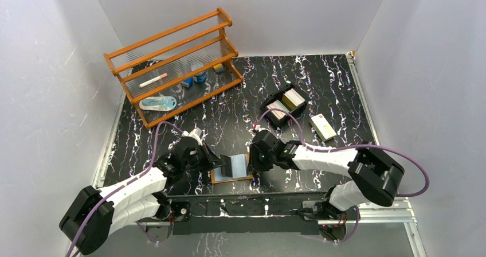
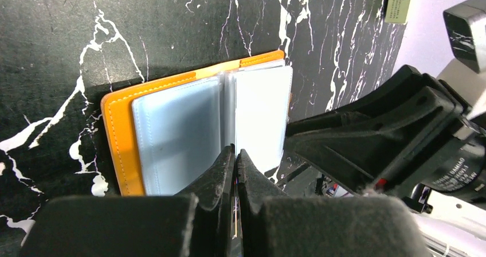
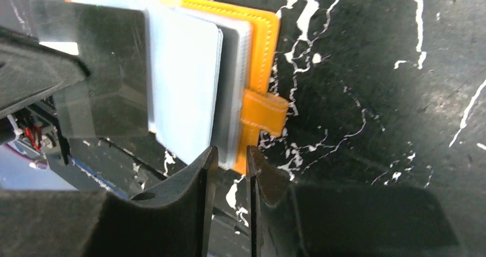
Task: Put the credit cards into the card holder
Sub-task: Insert the credit card into the card holder.
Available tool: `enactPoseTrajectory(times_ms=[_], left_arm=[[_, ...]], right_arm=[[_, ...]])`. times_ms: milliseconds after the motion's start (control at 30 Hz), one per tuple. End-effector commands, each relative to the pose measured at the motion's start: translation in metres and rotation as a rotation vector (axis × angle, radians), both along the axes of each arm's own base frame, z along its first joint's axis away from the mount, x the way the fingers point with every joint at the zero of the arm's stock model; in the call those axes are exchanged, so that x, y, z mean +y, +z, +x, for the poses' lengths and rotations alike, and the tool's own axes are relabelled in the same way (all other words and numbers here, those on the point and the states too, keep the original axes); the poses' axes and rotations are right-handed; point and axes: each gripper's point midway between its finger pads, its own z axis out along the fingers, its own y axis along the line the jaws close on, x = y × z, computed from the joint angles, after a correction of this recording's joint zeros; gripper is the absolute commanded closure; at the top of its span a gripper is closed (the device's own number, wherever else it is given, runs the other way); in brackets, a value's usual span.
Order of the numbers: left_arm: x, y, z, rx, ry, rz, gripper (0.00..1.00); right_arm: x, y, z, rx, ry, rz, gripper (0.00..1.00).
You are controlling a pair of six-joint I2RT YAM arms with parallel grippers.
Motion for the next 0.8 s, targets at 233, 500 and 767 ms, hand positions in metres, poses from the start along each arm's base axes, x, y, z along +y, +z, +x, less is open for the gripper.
enactPoseTrajectory(times_ms=[233, 500, 767], left_arm=[[-0.002, 0.012, 0.007, -0.018, 0.024, -0.023, 1.00], [-0.002, 0.013, 0.007, -0.025, 0.029, -0.032, 1.00], [-0.002, 0.011, 0.007, -0.031, 0.022, -0.034, 1.00]], right_arm=[[0.019, 0.039, 0.021, -0.097, -0.007, 0.014, 0.68], [0.023, 0.025, 0.021, -0.074, -0.002, -0.003, 0.71], [0.004, -0.002, 0.015, -0.047, -0.019, -0.091, 0.75]])
